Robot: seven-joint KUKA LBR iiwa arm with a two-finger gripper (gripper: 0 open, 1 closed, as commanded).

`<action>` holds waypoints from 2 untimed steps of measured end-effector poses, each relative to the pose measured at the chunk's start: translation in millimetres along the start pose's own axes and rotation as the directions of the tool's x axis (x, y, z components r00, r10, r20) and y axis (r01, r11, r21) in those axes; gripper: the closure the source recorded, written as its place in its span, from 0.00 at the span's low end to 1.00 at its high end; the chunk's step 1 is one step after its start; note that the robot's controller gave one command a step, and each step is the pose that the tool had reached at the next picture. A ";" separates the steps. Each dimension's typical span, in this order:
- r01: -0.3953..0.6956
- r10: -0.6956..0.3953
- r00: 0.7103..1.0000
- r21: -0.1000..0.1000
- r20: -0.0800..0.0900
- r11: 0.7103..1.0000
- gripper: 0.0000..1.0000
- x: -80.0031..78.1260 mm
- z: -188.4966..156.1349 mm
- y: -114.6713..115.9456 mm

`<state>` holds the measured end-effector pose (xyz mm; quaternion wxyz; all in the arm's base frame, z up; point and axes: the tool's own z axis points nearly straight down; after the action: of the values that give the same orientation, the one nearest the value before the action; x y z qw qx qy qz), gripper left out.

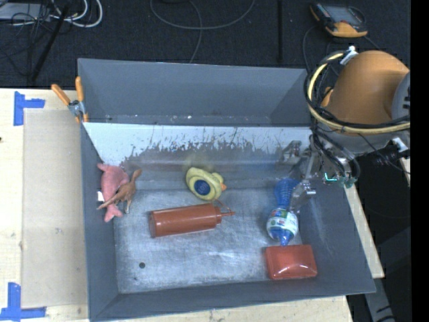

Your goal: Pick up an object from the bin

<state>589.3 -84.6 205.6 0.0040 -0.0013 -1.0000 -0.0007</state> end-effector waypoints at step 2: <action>0.245 -0.245 0.969 0.006 0.015 0.970 0.00 -6.7 45.6 -18.2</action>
Offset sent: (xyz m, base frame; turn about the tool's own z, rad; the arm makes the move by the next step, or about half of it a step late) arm 0.0078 -0.0510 -0.1356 -0.6267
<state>595.6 -102.8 160.0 -0.0039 0.1221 -0.9925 0.0007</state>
